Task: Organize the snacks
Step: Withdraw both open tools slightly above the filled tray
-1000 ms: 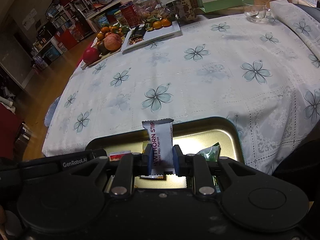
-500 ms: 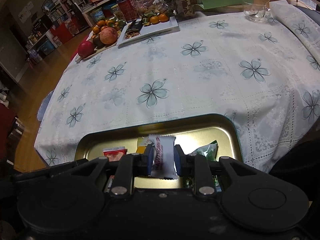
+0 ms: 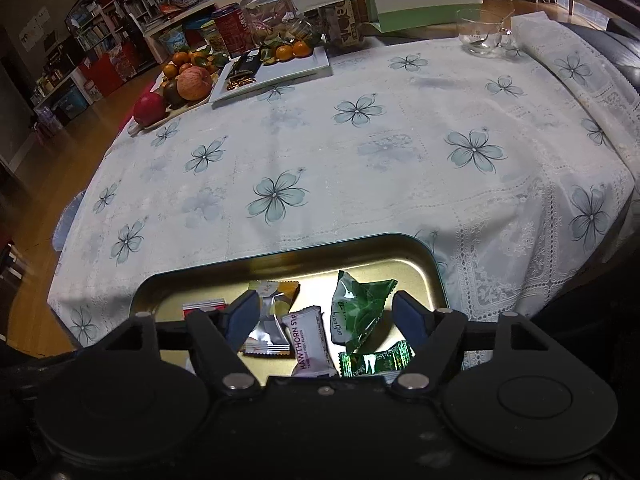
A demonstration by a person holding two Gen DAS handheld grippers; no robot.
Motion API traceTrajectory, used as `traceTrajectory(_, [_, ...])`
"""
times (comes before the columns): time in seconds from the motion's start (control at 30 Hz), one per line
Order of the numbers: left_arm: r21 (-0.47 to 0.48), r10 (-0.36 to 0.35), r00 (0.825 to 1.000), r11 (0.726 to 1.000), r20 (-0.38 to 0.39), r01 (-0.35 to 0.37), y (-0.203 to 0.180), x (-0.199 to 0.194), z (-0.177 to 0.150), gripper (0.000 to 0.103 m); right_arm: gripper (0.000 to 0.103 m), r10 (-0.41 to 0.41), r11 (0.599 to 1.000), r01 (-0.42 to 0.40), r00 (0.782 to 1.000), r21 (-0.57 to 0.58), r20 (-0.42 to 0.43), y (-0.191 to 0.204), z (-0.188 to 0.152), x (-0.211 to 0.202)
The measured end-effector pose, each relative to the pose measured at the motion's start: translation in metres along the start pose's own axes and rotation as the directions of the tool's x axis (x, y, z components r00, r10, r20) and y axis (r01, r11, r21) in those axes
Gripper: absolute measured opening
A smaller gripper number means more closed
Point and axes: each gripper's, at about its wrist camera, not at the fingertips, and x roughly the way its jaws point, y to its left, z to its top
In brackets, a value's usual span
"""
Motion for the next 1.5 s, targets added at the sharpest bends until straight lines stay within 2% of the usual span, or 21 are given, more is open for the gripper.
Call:
traceTrajectory(0.07, [-0.002, 0.002, 1.000, 1.000, 0.006, -0.002, 0.000, -0.002, -0.003, 0.040, 0.080, -0.011, 1.000, 0.011, 1.000, -0.019, 0.013, 0.001, -0.005, -0.005])
traceTrajectory(0.27, [0.008, 0.003, 0.999, 1.000, 0.047, -0.004, -0.001, -0.012, -0.011, 0.040, 0.080, -0.075, 0.995, 0.074, 0.997, -0.074, -0.021, 0.000, -0.023, -0.010])
traceTrajectory(0.4, [0.012, 0.018, 0.998, 1.000, 0.055, -0.019, -0.001, -0.017, -0.020, 0.040, 0.080, -0.121, 0.983, 0.122, 0.993, -0.137, 0.012, 0.005, -0.033, -0.015])
traceTrajectory(0.5, [0.007, 0.000, 0.999, 1.000, 0.051, 0.000, 0.000, -0.020, -0.028, 0.042, 0.080, -0.142, 0.976, 0.146, 0.989, -0.164, 0.035, 0.003, -0.042, -0.019])
traceTrajectory(0.53, [0.006, -0.006, 0.998, 1.000, 0.057, 0.005, 0.000, -0.022, -0.030, 0.044, 0.080, -0.149, 0.973, 0.152, 0.988, -0.174, 0.034, 0.001, -0.045, -0.020])
traceTrajectory(0.7, [-0.005, 0.019, 0.994, 1.000, 0.112, -0.018, -0.001, -0.033, -0.042, 0.044, 0.080, -0.205, 0.949, 0.213, 0.977, -0.230, 0.060, -0.003, -0.065, -0.029])
traceTrajectory(0.77, [0.005, 0.021, 0.991, 1.000, 0.131, -0.022, -0.002, -0.037, -0.048, 0.044, 0.080, -0.198, 0.949, 0.208, 0.978, -0.236, 0.066, -0.005, -0.071, -0.033])
traceTrajectory(0.97, [0.017, 0.012, 0.990, 1.000, 0.142, -0.015, -0.004, -0.040, -0.061, 0.044, 0.080, -0.115, 0.959, 0.121, 0.993, -0.256, 0.038, -0.007, -0.084, -0.038])
traceTrajectory(1.1, [0.035, 0.010, 0.987, 0.999, 0.161, -0.016, -0.007, -0.042, -0.067, 0.044, 0.080, -0.070, 0.969, 0.085, 0.995, -0.232, 0.072, -0.008, -0.091, -0.042])
traceTrajectory(1.27, [0.081, 0.009, 0.988, 0.996, 0.152, -0.021, -0.012, -0.040, -0.071, 0.044, 0.081, -0.102, 0.956, 0.117, 0.992, -0.269, 0.068, -0.003, -0.097, -0.036])
traceTrajectory(1.4, [0.090, -0.032, 0.991, 0.996, 0.130, 0.020, -0.012, -0.038, -0.074, 0.045, 0.081, -0.078, 0.965, 0.087, 0.996, -0.249, 0.046, -0.005, -0.096, -0.034])
traceTrajectory(1.5, [0.072, -0.025, 0.991, 0.997, 0.128, 0.016, -0.010, -0.036, -0.074, 0.045, 0.081, -0.067, 0.974, 0.069, 0.998, -0.215, 0.019, -0.009, -0.094, -0.030])
